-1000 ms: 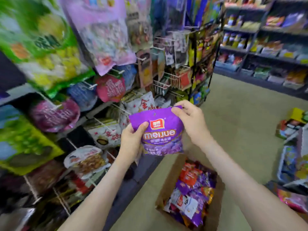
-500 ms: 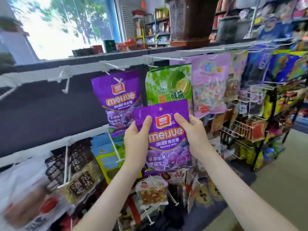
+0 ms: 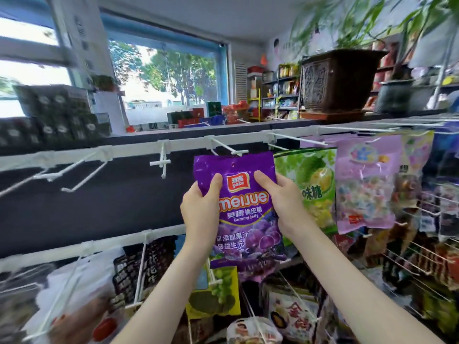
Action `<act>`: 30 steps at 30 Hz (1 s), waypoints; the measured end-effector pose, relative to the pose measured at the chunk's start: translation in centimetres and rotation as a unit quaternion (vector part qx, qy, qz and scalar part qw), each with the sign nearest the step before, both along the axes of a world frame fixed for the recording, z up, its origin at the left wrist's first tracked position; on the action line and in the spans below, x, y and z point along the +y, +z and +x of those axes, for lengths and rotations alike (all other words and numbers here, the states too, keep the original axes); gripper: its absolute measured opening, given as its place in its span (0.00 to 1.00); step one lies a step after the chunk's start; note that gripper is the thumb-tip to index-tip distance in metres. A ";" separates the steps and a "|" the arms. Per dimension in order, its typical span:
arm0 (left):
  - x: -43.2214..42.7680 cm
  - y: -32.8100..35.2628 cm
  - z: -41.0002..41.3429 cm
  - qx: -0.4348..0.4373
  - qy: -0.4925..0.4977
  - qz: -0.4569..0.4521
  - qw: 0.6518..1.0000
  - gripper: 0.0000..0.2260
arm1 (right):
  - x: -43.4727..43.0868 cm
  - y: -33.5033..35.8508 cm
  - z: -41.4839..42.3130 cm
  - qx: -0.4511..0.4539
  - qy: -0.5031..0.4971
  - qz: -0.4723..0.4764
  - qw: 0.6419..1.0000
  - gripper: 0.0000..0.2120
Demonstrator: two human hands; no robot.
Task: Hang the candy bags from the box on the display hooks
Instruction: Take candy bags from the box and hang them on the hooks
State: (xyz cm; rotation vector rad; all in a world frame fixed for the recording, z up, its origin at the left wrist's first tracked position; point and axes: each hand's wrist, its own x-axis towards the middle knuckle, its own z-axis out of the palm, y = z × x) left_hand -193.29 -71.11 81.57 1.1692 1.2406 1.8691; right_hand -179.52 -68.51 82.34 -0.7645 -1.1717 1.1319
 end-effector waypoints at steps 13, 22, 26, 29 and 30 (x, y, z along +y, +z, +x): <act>2.1 -0.4 -0.6 0.030 0.020 -0.040 0.999 0.10 | 1.4 -1.0 -1.0 0.012 0.011 -0.034 0.999 0.04; 4.3 -0.1 -2.7 0.169 0.096 -0.050 0.980 0.14 | 5.2 -1.1 -2.5 -0.055 -0.052 -0.044 0.996 0.10; 5.0 -0.4 -3.4 0.203 0.118 -0.071 0.970 0.14 | 6.4 -1.4 -3.2 -0.081 -0.086 -0.022 0.993 0.10; 4.6 -1.5 -3.1 0.264 0.188 -0.025 0.946 0.21 | 6.1 -2.0 -3.5 -0.140 -0.147 0.014 0.979 0.11; 4.3 -2.2 -2.7 0.292 0.210 0.003 0.933 0.23 | 6.0 -2.4 -3.5 -0.167 -0.167 0.024 0.971 0.13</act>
